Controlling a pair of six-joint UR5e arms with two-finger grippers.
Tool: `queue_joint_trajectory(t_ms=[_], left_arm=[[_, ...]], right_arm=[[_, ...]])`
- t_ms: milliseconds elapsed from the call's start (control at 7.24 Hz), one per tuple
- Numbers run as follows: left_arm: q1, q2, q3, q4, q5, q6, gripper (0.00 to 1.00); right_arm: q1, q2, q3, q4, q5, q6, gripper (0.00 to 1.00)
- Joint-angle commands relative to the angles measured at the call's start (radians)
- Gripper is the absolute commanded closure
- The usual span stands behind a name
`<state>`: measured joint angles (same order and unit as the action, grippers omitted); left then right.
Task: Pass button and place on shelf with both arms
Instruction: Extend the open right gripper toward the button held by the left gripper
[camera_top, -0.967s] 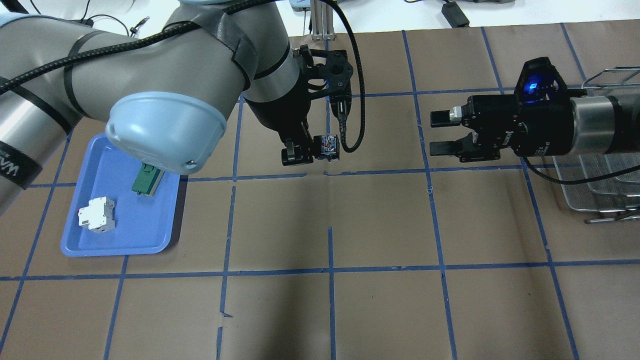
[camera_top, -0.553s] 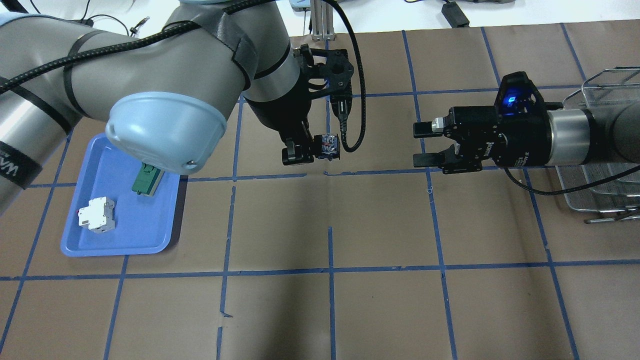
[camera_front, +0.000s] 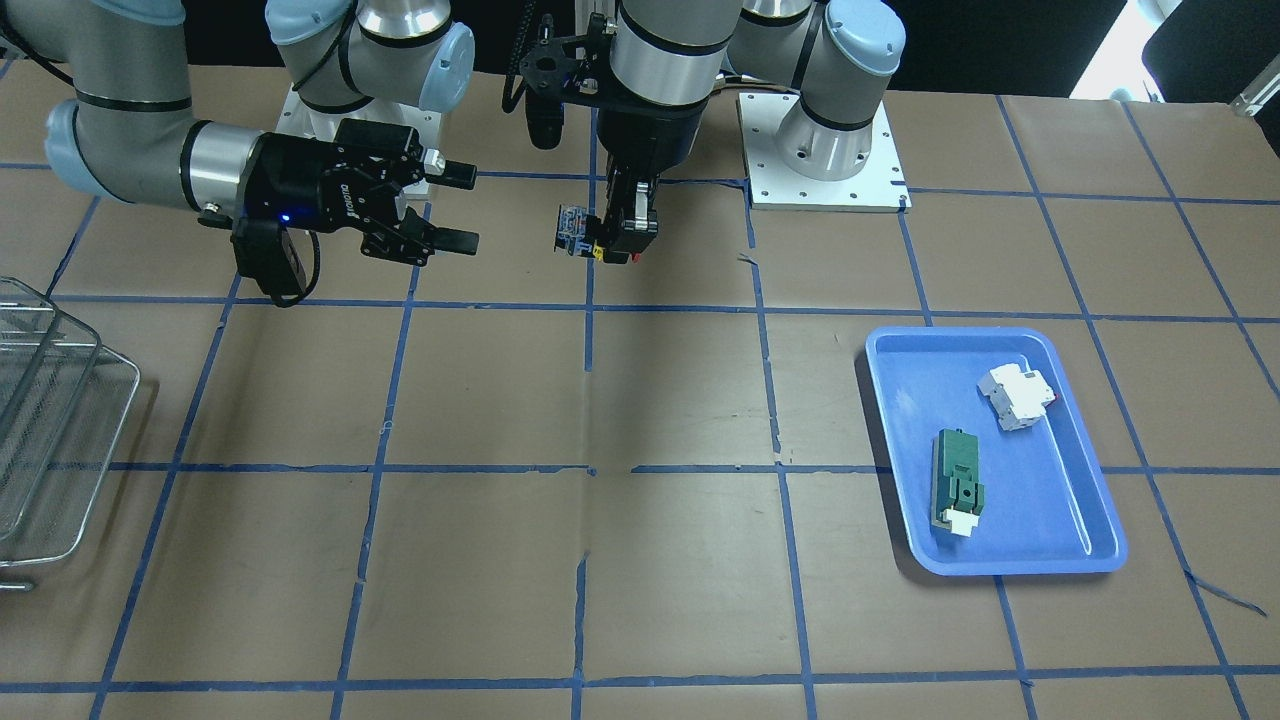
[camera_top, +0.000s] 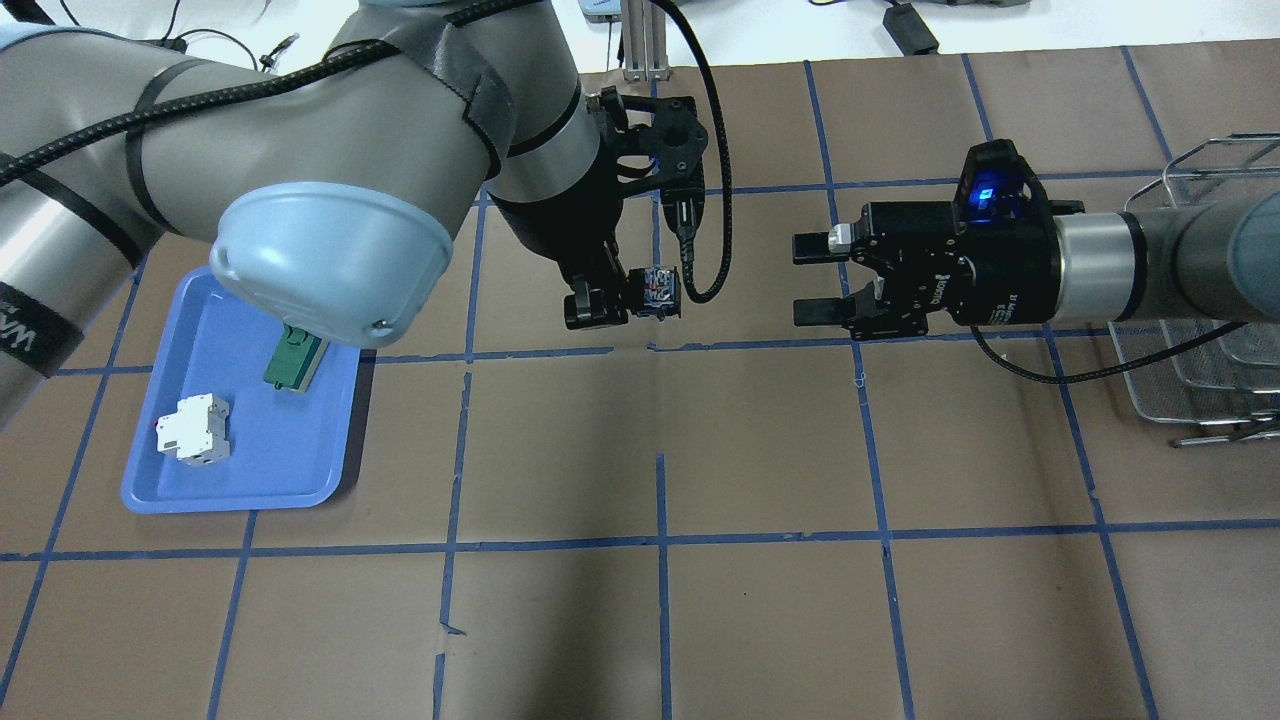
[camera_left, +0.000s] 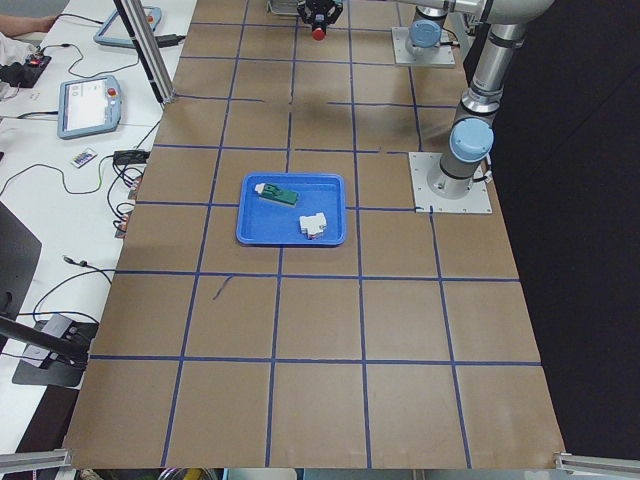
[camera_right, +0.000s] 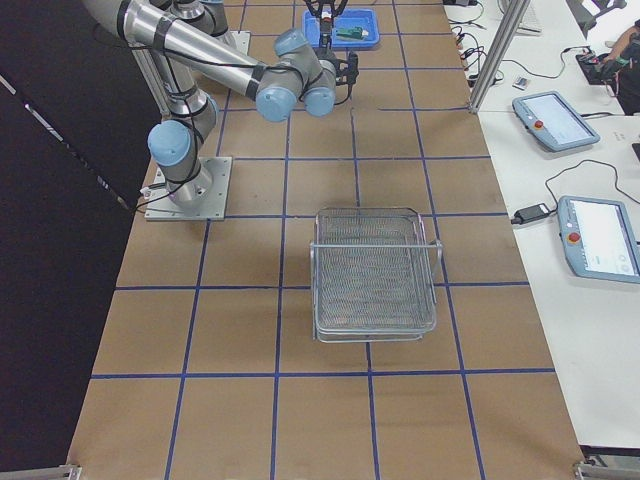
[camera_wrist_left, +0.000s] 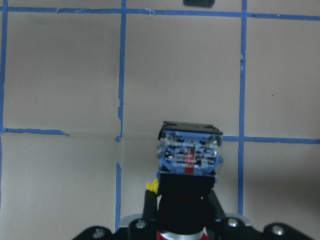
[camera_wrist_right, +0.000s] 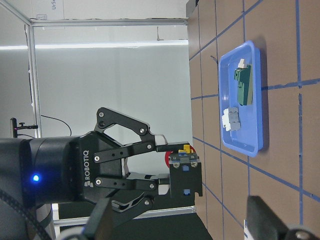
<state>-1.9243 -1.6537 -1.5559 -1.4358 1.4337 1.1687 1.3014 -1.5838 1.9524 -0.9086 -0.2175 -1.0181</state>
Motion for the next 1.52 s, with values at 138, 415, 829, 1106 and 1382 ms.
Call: queue_joint_trajectory(t_ms=[138,415,829,1106,1382], left_arm=[[0.001,0.000,0.000,0.000,-0.001,-0.011,0.96],[0.001,0.000,-0.001,0.000,-0.001,-0.011,0.96],[-0.001,0.000,0.000,0.000,-0.001,-0.014,0.96],[-0.001,0.000,0.000,0.000,-0.001,-0.014,0.96],[-0.001,0.000,0.000,0.000,-0.001,-0.015,0.96]], right_arm=[[0.071,0.057,-0.036,-0.033,0.043,0.006,0.06],[0.088,0.079,-0.038,-0.036,0.044,0.006,0.06],[0.125,0.100,-0.044,-0.038,0.049,0.009,0.09],[0.140,0.114,-0.046,-0.039,0.075,0.009,0.12],[0.154,0.117,-0.059,-0.039,0.081,0.009,0.17]])
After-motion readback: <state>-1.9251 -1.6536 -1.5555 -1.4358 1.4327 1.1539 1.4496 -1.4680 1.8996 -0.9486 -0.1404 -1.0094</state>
